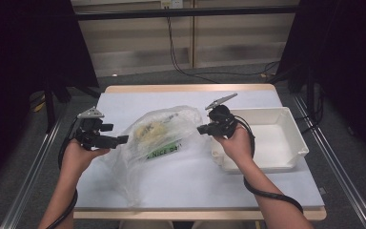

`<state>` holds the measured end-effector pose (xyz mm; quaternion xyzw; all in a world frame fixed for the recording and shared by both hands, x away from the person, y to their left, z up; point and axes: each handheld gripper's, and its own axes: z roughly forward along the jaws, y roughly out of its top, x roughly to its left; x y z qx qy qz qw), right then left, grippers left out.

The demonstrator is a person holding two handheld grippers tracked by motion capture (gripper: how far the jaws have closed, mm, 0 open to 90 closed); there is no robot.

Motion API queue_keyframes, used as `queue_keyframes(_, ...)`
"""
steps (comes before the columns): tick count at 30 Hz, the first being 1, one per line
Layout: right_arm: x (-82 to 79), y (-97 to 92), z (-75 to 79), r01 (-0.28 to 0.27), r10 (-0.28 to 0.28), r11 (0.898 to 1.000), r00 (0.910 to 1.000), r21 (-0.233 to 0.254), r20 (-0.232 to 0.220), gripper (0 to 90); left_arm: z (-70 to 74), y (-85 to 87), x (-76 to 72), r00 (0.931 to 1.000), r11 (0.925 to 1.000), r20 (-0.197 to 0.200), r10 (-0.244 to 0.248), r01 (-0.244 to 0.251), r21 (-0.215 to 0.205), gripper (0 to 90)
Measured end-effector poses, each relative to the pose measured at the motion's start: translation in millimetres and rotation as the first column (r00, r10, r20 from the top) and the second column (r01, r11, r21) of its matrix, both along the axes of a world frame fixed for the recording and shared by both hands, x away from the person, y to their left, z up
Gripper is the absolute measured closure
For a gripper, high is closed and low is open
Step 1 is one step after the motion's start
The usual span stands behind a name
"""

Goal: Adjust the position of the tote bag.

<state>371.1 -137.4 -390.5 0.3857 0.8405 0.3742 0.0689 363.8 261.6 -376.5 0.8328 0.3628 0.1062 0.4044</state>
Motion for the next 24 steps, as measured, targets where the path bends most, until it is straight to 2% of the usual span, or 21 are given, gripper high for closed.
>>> queue_keyframes(2, -0.5, -1.5, 2.7, -0.006, 0.006, 1.0, 0.9999, 0.021, -0.009, 89.9, 1.9, -5.0, -1.4, 0.9997, 0.9998, 0.015, -0.018, 0.018, 0.009, 14.8)
queue_keyframes(5, -0.7, -5.3, 7.3, -0.001, 0.002, 0.999, 0.9996, 0.047, -0.027, 90.0, 3.0, -10.4, -2.4, 0.9992, 0.9992, -0.001, -0.039, 0.039, -0.005, 13.6)
queue_keyframes(6, -0.5, -7.1, 9.0, 0.002, 0.0, 0.998, 0.9995, 0.058, -0.031, 90.0, 3.5, -14.8, -2.8, 0.9985, 0.9984, 0.008, -0.054, 0.054, 0.018, 13.0)
queue_keyframes(7, -0.5, -8.2, 10.0, 0.004, -0.002, 0.998, 0.9995, 0.066, -0.031, 90.0, 3.4, -16.5, -3.0, 0.9981, 0.998, 0.011, -0.061, 0.061, 0.015, 12.3)
queue_keyframes(9, -0.6, -10.1, 12.9, 0.01, -0.008, 0.997, 0.9994, 0.074, -0.033, 90.0, 3.5, -19.2, -3.1, 0.9974, 0.9975, 0.012, -0.071, 0.071, 0.006, 11.8)
queue_keyframes(12, -1.0, -11.3, 17.6, 0.011, -0.008, 0.997, 0.9994, 0.073, -0.034, 90.0, 5.1, -25.2, -5.7, 0.9956, 0.9956, 0.023, -0.091, 0.091, 0.023, 10.4)
queue_keyframes(13, -1.4, -11.5, 19.3, 0.009, -0.006, 0.996, 0.9993, 0.085, -0.037, 90.0, 5.1, -27.4, -6.7, 0.9952, 0.9953, 0.019, -0.096, 0.095, 0.016, 10.2)
queue_keyframes(15, -1.9, -11.1, 21.4, 0.009, -0.005, 0.996, 0.9991, 0.093, -0.041, 90.0, 5.6, -32.0, -8.1, 0.9927, 0.9926, 0.024, -0.118, 0.117, 0.031, 9.8)
queue_keyframes(24, -0.9, -14.3, 32.5, 0.02, -0.01, 0.99, 0.9977, 0.143, -0.067, 90.0, 2.1, -47.8, -9.8, 0.9874, 0.9875, 0.04, -0.153, 0.151, 0.045, 5.6)
